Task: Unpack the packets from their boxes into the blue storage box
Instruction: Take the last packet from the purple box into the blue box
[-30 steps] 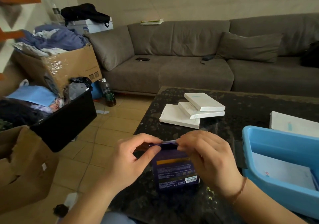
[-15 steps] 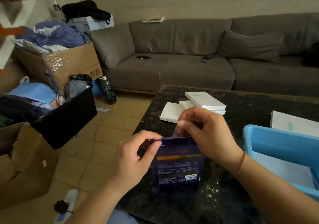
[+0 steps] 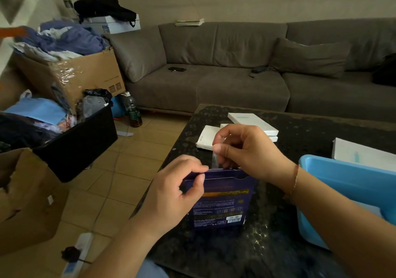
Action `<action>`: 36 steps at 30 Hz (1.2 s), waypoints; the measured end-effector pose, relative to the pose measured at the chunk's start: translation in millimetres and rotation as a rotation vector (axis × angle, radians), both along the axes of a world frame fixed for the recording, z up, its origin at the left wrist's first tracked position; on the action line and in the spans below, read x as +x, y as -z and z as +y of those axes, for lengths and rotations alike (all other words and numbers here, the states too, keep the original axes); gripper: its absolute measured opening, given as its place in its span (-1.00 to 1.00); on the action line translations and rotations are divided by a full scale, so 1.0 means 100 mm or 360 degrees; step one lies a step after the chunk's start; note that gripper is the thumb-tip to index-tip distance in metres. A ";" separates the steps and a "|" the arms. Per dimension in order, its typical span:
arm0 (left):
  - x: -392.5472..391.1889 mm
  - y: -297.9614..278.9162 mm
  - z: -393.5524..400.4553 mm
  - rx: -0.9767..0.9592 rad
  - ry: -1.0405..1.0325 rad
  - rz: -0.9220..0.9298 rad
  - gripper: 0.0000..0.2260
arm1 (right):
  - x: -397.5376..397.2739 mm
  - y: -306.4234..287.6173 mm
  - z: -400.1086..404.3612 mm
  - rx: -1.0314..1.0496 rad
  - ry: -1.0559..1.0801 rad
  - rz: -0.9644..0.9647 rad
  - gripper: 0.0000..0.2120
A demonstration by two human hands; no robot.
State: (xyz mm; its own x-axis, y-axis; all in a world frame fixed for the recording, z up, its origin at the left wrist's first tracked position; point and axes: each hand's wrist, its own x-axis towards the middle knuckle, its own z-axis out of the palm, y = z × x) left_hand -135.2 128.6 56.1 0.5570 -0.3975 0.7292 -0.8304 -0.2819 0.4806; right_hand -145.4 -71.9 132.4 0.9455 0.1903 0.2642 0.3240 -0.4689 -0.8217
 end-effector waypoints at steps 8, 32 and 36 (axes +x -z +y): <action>-0.02 0.10 0.00 -0.0062 0.0126 0.0079 -0.82 | -0.01 0.09 0.02 -0.0077 -0.0032 -0.0111 -0.98; 0.00 0.08 -0.04 0.0105 0.0057 -0.0045 -0.75 | -0.61 0.68 0.12 -0.0750 0.0361 -0.1598 -0.96; -0.01 0.06 -0.03 0.0103 0.0096 0.0047 -0.74 | -0.60 0.67 0.11 -0.0818 0.0321 -0.1657 -0.96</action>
